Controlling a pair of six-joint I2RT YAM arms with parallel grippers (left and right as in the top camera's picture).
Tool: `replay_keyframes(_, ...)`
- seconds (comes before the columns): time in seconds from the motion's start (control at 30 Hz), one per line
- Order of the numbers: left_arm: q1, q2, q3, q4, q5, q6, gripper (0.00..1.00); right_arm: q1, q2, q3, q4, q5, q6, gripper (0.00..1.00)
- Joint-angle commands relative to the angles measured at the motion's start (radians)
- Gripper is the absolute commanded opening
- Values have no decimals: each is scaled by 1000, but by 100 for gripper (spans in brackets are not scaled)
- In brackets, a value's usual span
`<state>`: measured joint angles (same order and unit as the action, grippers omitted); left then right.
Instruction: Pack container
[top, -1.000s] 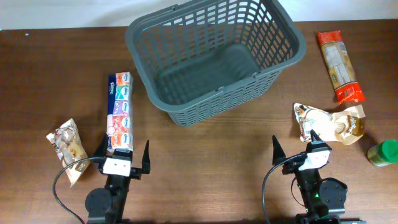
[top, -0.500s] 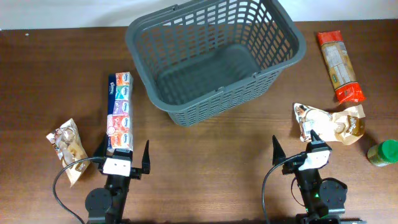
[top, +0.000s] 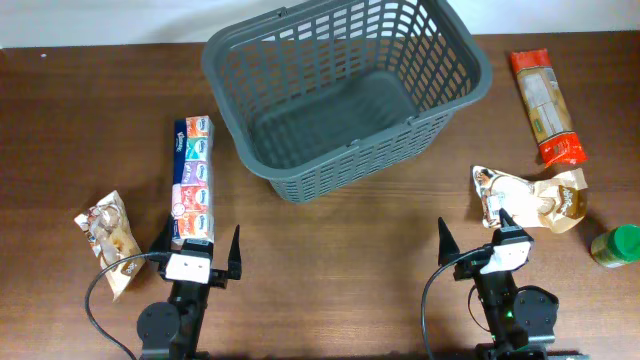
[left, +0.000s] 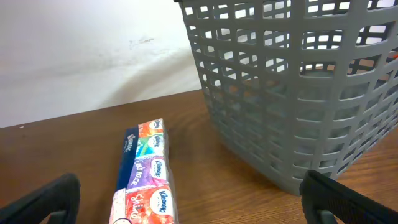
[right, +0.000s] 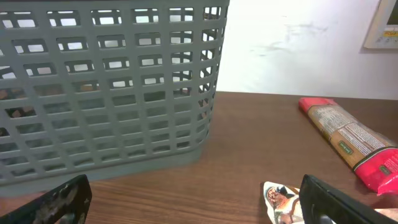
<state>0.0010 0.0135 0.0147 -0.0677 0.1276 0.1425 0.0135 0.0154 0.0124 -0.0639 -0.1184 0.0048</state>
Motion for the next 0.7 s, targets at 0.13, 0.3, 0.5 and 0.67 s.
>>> replay_keyframes(0.13, 4, -7, -6, -1, 16, -37, 99, 0, -12, -7, -3, -6, 12, 99)
replay_keyframes(0.3, 4, 17, -5, 1, 78, -213, 99, 0, -11, -7, -4, -15, 13, 99)
replay_keyframes(0.5, 4, 102, -5, 15, 283, -356, 99, 0, 25, -7, 0, -59, 52, 98)
replay_keyframes(0.67, 4, 139, -5, 14, 445, -359, 99, 0, 81, -7, 0, -75, 261, 99)
